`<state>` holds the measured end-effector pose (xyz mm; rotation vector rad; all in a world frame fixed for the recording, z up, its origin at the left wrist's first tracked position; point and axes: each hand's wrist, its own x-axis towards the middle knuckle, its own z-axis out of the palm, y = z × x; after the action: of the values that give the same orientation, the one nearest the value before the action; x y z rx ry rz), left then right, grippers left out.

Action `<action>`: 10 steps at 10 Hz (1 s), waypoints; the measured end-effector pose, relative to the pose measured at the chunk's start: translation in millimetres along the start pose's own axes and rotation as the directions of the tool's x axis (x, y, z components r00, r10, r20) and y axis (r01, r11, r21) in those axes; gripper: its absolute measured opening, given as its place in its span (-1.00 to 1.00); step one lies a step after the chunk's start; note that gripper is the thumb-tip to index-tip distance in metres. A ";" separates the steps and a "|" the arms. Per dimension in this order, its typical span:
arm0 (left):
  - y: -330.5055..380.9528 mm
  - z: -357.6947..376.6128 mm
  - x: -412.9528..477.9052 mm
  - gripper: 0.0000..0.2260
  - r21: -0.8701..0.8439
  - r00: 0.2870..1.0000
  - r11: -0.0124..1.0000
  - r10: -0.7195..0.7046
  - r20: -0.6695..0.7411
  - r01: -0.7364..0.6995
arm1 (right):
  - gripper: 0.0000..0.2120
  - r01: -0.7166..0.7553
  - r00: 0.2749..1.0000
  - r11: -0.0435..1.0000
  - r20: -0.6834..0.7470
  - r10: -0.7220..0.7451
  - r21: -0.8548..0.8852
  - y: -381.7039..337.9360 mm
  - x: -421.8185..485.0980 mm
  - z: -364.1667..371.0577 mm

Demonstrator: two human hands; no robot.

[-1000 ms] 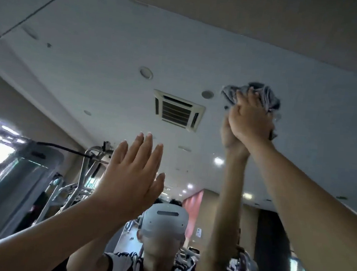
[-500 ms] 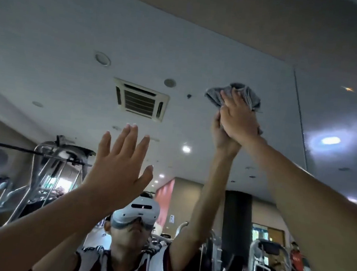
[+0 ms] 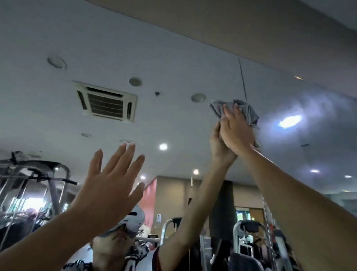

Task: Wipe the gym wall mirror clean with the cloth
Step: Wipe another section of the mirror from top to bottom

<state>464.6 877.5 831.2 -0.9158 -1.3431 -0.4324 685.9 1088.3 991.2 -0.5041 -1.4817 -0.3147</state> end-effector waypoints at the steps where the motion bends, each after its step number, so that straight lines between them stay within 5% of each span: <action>1: 6.4 1.1 2.6 -0.48 0.005 1.000 1.000 -0.020 -0.016 0.020 | -0.51 0.205 0.977 0.979 0.058 -0.203 -0.017 -29.0 -14.3 4.9; 2: 13.3 5.3 0.8 -0.48 -0.021 0.998 0.999 -0.035 -0.044 0.034 | -0.49 0.548 0.829 0.837 0.136 -0.542 -0.005 -15.9 -70.9 12.9; 3: 20.3 7.5 -5.1 -0.46 -0.040 0.997 0.999 -0.002 -0.076 -0.001 | -0.54 0.613 0.775 0.789 0.158 -0.611 0.043 25.6 -145.0 5.1; 5: 41.5 12.7 -30.2 -0.49 -0.038 0.987 0.993 0.106 -0.123 -0.112 | -0.54 0.237 0.970 0.968 -0.026 -0.240 -0.086 103.8 -105.3 -8.5; 6: 45.2 14.3 -34.8 -0.50 -0.051 0.987 0.993 0.096 -0.125 -0.103 | -0.45 -0.109 0.971 0.355 -0.175 -0.161 -0.928 76.7 -107.2 25.0; 7: 44.4 15.2 -37.3 -0.52 -0.069 0.985 0.993 0.084 -0.149 -0.095 | -0.53 0.322 0.945 0.932 0.005 -0.328 0.168 33.1 -156.8 17.8; 8: 43.1 14.8 -40.5 -0.53 -0.080 0.982 0.991 0.089 -0.166 -0.103 | -0.53 0.493 0.870 0.870 0.014 -0.493 0.014 50.4 -209.1 9.4; 9: 43.9 13.8 -43.7 -0.53 -0.089 0.984 0.991 0.080 -0.157 -0.095 | -0.58 0.436 0.899 0.900 0.056 -0.435 0.000 90.2 -232.3 -11.3; 10: 43.3 15.9 -44.3 -0.53 -0.095 0.986 0.991 0.082 -0.146 -0.097 | -0.48 0.104 0.994 0.995 -0.045 -0.104 -0.006 86.7 -189.8 -15.9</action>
<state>476.8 905.5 775.0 -1.0073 -1.1545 -0.4909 728.2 1135.0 791.6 -0.4208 -1.4665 -0.4077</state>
